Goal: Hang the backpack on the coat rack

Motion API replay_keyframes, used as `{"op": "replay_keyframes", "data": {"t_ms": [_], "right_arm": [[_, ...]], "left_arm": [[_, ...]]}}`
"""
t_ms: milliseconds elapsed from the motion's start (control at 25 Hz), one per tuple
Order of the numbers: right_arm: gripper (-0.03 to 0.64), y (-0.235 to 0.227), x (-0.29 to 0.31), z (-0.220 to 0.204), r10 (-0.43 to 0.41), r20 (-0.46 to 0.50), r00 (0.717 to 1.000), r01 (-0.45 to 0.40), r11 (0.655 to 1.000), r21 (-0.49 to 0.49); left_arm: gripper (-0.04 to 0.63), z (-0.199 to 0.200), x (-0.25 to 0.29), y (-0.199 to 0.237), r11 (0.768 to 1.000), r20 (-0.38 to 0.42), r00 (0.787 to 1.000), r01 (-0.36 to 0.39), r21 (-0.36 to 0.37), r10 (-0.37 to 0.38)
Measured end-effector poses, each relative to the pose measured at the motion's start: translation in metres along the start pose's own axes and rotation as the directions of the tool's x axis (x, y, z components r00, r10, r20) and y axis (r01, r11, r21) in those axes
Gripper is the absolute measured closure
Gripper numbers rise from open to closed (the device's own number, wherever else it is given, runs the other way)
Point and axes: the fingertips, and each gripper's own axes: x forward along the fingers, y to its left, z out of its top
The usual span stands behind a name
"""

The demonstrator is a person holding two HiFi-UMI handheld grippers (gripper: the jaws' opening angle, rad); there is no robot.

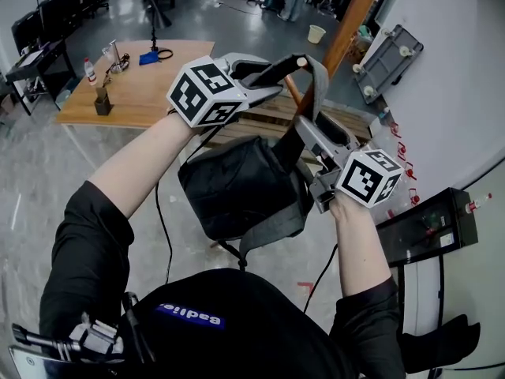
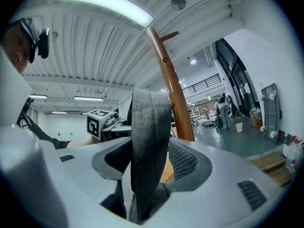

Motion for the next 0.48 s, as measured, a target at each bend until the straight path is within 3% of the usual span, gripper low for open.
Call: {"op": "replay_keyframes", "data": {"t_ms": [200,480], "right_arm": [[0.397,0.004,-0.017,0.01,-0.068,0.042,0.997,0.071,0.994,-0.084],[0.397,0.031,-0.051,0.007,-0.074,0.086,0.994,0.085,0.987,-0.138]], "left_arm": [[0.4,0.003,-0.016,-0.004,1.0,0.032,0.999,-0.013,-0.006,0.013],[0.4,0.019,-0.063,-0.022,0.998,0.143,0.988,-0.063,-0.002,0.062]]}}
